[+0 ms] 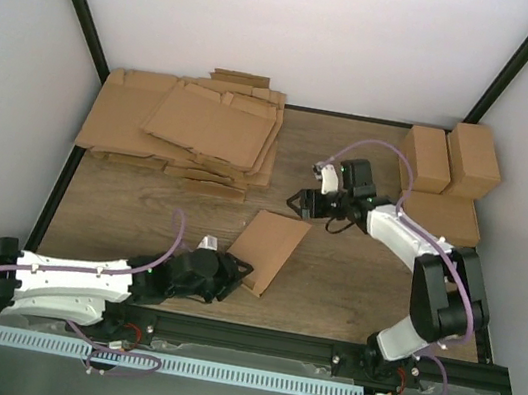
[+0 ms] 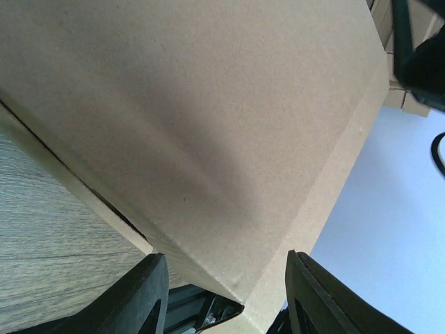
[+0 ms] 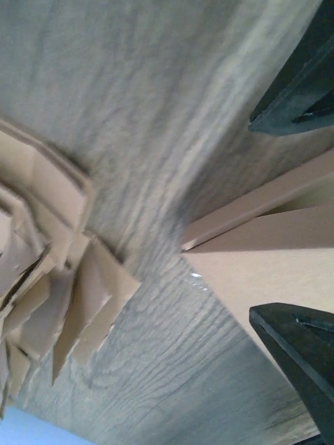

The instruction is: Fold the paper box

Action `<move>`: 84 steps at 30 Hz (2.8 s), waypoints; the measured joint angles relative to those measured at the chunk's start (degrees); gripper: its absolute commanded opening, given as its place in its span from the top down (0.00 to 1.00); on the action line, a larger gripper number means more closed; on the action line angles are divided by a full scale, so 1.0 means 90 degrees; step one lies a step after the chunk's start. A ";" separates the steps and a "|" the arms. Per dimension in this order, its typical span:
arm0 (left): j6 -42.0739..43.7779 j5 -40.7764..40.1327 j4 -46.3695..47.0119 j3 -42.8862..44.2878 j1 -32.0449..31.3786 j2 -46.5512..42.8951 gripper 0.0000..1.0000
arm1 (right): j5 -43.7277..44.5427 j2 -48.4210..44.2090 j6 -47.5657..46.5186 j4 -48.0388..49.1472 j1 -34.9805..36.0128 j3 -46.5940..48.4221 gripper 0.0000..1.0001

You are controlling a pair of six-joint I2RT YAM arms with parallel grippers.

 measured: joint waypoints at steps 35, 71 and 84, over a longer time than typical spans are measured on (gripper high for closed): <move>-0.0005 0.0262 0.0165 -0.0328 0.0034 0.0423 0.75 | -0.0583 0.0663 -0.0066 0.0049 0.0435 -0.0357 0.91; 0.3383 0.1957 -0.1375 0.0792 0.3242 0.1263 0.74 | 0.0270 -0.0816 0.2234 0.1627 0.0537 -0.2152 0.83; 0.5282 0.1566 -0.1783 0.1938 0.3640 0.1734 0.43 | 0.0959 -0.2098 0.2426 0.1013 0.0801 -0.2645 0.67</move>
